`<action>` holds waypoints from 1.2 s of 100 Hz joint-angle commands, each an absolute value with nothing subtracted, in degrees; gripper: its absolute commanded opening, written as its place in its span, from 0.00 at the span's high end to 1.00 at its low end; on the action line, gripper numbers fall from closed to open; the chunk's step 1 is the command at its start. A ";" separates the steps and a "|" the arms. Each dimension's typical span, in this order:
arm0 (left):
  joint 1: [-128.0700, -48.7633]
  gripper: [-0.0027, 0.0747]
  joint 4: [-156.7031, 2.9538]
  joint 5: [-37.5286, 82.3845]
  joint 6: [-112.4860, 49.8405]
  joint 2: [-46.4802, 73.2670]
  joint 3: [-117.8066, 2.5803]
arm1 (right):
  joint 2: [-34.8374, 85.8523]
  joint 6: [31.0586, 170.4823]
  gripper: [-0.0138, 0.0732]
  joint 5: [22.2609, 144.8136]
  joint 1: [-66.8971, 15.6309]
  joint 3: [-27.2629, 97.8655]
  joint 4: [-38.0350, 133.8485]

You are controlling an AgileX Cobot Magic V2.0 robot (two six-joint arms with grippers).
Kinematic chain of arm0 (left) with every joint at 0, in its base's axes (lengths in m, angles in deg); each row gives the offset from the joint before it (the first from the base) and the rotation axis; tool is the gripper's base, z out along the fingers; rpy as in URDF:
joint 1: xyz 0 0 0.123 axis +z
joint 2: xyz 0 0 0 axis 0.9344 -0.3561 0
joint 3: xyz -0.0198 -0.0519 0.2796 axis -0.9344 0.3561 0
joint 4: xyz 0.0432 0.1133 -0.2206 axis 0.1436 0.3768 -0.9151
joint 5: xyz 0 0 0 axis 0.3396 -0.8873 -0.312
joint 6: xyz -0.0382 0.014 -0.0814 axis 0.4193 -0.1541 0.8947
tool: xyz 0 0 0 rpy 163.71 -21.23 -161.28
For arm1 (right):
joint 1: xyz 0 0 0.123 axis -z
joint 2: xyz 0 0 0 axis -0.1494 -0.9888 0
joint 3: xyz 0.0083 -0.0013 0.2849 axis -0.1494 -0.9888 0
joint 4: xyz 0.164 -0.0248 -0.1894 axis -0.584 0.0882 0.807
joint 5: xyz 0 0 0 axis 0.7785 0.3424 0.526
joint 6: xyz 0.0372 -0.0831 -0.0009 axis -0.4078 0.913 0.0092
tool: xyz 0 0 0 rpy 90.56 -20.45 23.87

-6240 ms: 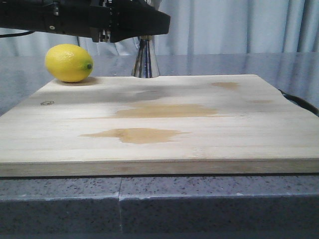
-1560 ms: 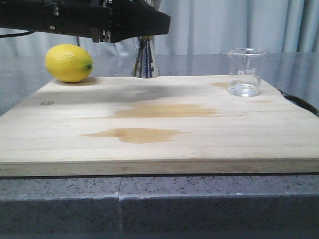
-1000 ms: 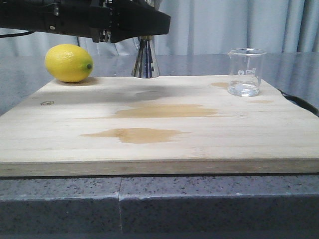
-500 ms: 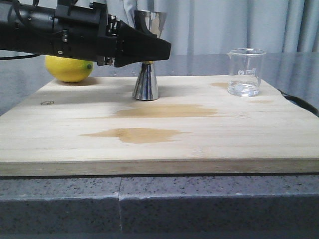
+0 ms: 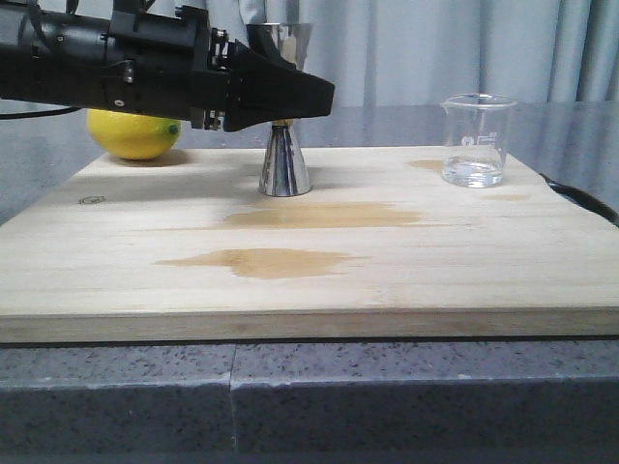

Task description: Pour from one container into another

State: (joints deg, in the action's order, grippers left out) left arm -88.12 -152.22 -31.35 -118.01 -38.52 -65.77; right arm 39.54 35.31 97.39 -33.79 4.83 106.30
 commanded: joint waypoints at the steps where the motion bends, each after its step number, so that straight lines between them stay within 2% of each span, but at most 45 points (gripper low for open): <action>1: -88.67 0.44 -156.34 -37.37 -118.24 -36.20 -67.29 | 39.93 35.31 0.21 94.73 -33.79 6.36 108.53; 15: -88.54 0.28 -156.34 -37.37 -118.24 -36.06 -67.29 | 39.93 35.31 0.21 94.11 -33.79 6.36 108.63; 24: -88.43 0.24 -155.27 -36.26 -117.57 -34.97 -67.29 | 39.93 35.31 0.21 94.11 -33.79 6.36 108.63; 50: -88.43 0.24 -146.96 -25.63 -108.69 -28.15 -67.29 | 39.93 35.31 0.21 93.88 -33.79 6.36 107.57; 71: -88.43 0.24 -132.07 -16.01 -95.82 -20.88 -67.29 | 39.93 35.31 0.21 91.92 -33.79 7.60 102.55; 97: -88.43 0.24 -114.92 -12.82 -77.04 -12.15 -67.39 | 39.93 35.74 0.21 94.12 -33.79 13.81 100.73; 120: -88.43 0.24 -95.49 -9.82 -54.20 -3.23 -67.39 | 39.93 47.47 0.21 102.26 -33.79 18.03 96.68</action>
State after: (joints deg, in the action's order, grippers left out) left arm -88.12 -100.58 -11.66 -63.88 -8.01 -65.77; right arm 39.54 41.26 101.04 -33.79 14.63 97.66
